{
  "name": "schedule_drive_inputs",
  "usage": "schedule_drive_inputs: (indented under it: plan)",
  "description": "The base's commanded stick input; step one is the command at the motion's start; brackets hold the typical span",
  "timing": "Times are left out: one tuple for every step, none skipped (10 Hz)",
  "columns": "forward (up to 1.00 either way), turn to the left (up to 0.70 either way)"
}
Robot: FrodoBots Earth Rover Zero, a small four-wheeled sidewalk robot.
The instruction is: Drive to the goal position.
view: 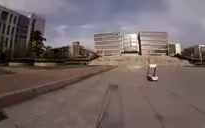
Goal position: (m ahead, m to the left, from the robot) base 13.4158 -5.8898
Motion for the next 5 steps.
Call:
schedule_drive_inputs:
  plan:
    - [0.7,-0.14]
    - [0.7,-0.14]
    - [0.7,-0.14]
    - [0.7,-0.14]
    - [0.7,-0.14]
